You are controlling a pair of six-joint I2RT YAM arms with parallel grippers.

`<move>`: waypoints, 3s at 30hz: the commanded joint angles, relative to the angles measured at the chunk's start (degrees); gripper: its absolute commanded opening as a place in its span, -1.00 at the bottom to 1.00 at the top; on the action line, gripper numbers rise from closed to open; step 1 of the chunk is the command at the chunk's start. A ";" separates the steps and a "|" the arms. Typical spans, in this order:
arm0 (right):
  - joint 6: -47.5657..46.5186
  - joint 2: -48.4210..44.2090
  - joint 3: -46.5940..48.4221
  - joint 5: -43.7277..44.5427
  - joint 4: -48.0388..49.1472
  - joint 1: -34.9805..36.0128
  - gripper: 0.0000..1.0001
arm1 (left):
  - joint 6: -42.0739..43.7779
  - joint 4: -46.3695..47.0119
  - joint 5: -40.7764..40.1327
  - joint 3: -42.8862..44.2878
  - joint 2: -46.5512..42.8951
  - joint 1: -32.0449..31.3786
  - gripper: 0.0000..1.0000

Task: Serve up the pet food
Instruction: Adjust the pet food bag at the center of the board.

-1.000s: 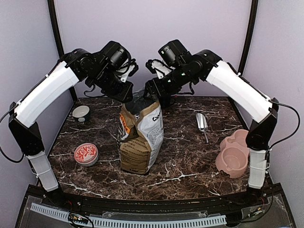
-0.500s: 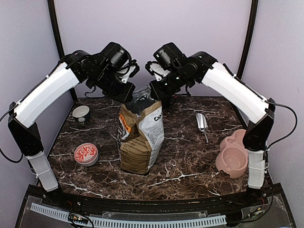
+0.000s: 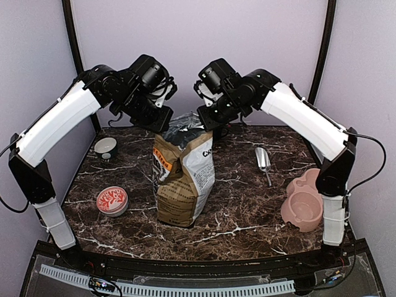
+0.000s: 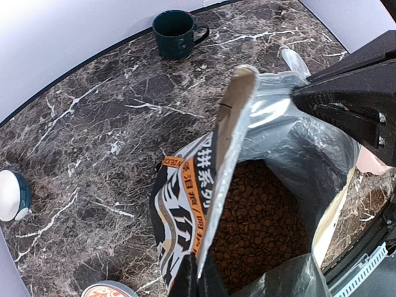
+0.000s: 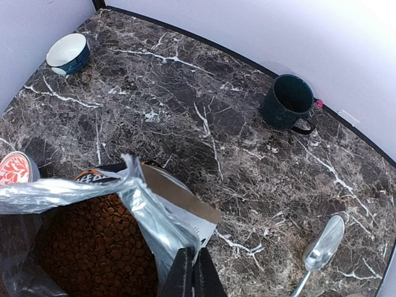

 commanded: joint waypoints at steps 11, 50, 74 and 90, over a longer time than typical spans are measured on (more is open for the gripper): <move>-8.73 -11.82 -9.53 10.18 23.32 -3.75 -1.00 | -4.41 -7.01 -8.86 4.08 -6.24 0.28 -1.00; 13.13 -53.11 -53.45 3.48 22.28 -7.75 0.08 | 2.26 8.00 7.77 -2.80 -10.82 -9.64 0.00; 18.63 -65.62 -72.77 2.19 21.57 -9.12 0.19 | -3.94 -9.64 -0.50 6.84 6.26 -10.97 0.37; 19.21 -67.32 -74.72 1.89 21.58 -9.23 0.21 | -2.25 -8.71 6.77 12.09 7.09 -10.97 -1.00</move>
